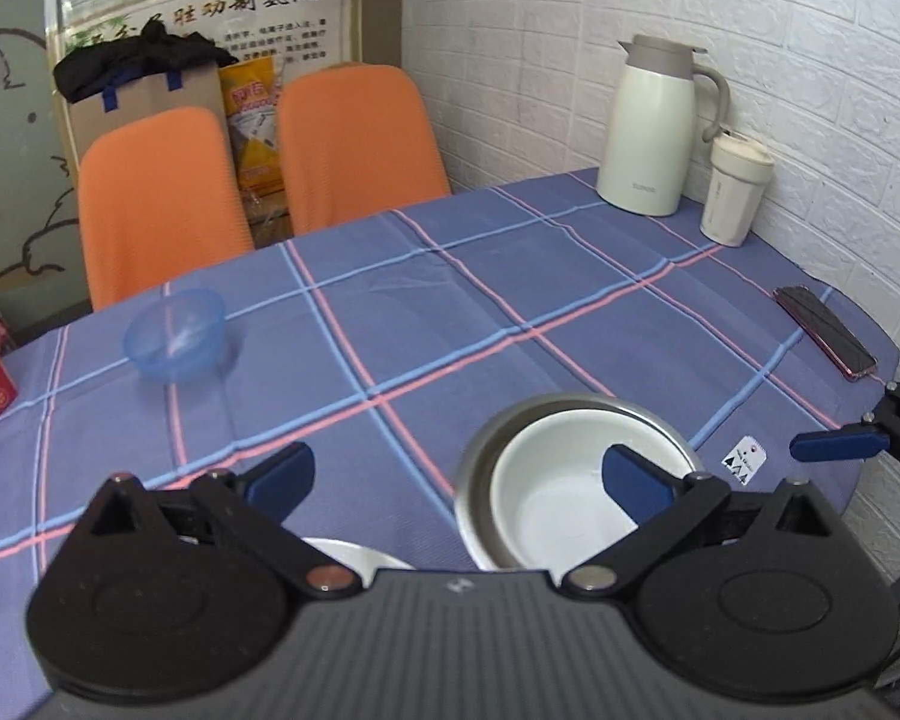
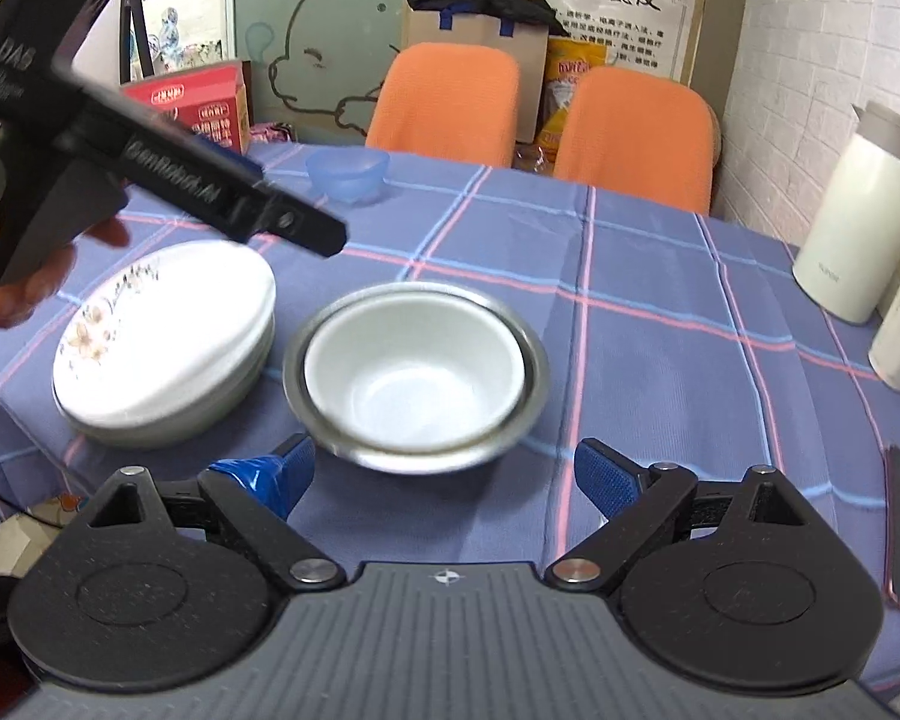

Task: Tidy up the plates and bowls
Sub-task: 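Lower the white bowl into the steel bowl and open the right tool, then move the right tool to the blue plastic bowl and grip its rim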

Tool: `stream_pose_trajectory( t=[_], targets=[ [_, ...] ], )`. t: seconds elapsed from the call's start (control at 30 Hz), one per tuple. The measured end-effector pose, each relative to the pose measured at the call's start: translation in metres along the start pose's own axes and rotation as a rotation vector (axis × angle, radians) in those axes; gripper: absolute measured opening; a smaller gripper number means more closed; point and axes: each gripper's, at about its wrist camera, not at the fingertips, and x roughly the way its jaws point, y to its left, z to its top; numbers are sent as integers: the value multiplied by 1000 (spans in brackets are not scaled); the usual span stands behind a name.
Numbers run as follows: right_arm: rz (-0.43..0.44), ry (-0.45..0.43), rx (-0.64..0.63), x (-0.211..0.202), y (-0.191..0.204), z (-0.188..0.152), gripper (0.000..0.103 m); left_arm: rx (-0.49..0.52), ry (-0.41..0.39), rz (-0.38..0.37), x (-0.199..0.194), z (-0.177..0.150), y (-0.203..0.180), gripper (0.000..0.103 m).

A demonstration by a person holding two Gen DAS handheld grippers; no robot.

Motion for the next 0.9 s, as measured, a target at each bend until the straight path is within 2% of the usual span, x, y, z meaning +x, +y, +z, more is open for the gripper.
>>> stream_pose_trajectory(
  t=[0.3, 0.7, 0.8, 0.9],
  targets=[
    [36, -51, 4, 27, 6, 55, 81, -57, -7, 78, -12, 0, 57, 101],
    [74, -2, -51, 120, 16, 128, 81, -180, 42, 206, 19, 4, 164, 101],
    [95, 25, -65, 151, 20, 148, 81, -227, 52, 215, 36, 18, 198, 101],
    [105, 43, -93, 187, 30, 178, 81, -285, 32, 188, 63, 47, 227, 101]
  ],
)
